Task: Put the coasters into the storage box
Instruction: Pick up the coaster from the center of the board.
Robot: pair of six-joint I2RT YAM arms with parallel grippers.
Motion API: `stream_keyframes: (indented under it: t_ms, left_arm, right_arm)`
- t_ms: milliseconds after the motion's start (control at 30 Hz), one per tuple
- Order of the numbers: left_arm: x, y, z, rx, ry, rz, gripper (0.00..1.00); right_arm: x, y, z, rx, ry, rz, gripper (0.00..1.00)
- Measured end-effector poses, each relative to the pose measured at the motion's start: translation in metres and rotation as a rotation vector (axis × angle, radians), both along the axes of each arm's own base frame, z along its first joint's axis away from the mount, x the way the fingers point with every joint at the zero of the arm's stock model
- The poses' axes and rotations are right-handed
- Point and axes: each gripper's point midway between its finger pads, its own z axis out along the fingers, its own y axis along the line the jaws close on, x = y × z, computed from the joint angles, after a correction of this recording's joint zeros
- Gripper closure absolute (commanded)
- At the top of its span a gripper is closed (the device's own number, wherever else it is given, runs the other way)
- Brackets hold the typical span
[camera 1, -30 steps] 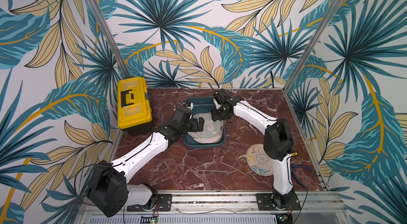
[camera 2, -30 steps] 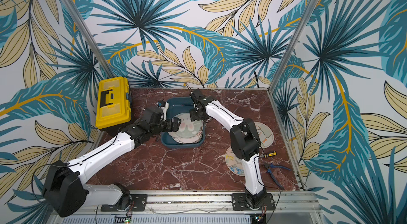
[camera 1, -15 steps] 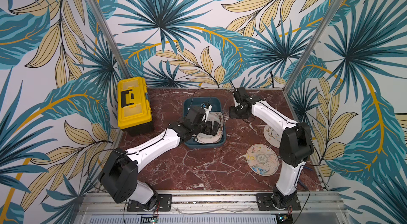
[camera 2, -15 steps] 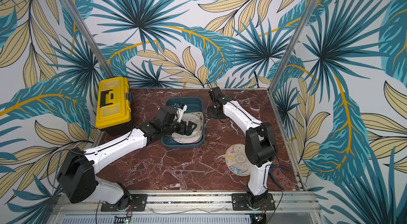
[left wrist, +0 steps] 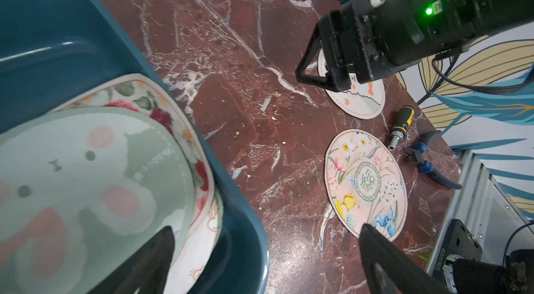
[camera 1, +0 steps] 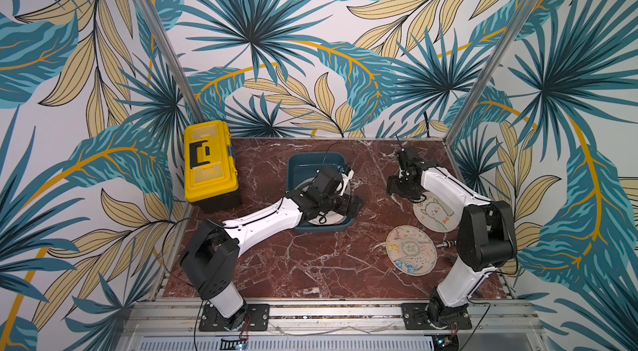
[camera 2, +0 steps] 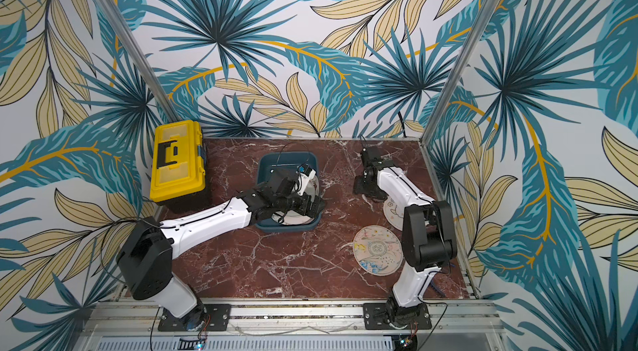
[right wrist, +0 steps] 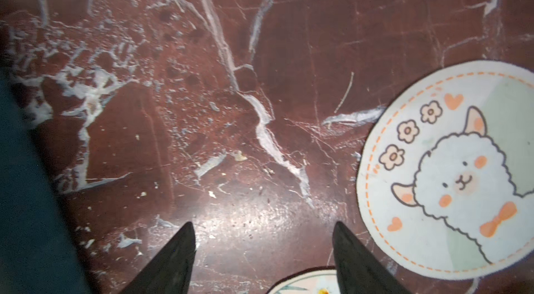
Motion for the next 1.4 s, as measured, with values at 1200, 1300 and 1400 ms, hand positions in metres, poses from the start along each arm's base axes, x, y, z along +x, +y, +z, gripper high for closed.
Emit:
stream_keyframes:
  t_ms: [1200, 1300, 1400]
  left_arm:
    - [-0.016, -0.047, -0.002, -0.047, 0.017, -0.143, 0.00]
    - [-0.016, -0.047, -0.002, -0.047, 0.017, -0.143, 0.00]
    - [-0.016, -0.047, -0.002, -0.047, 0.017, -0.143, 0.00]
  right_arm:
    - [-0.022, -0.082, -0.061, 0.009, 0.102, -0.231, 0.19]
    - [-0.022, -0.085, -0.062, 0.008, 0.103, -0.238, 0.19]
    - [-0.023, -0.087, -0.064, 0.004, 0.110, -0.242, 0.19]
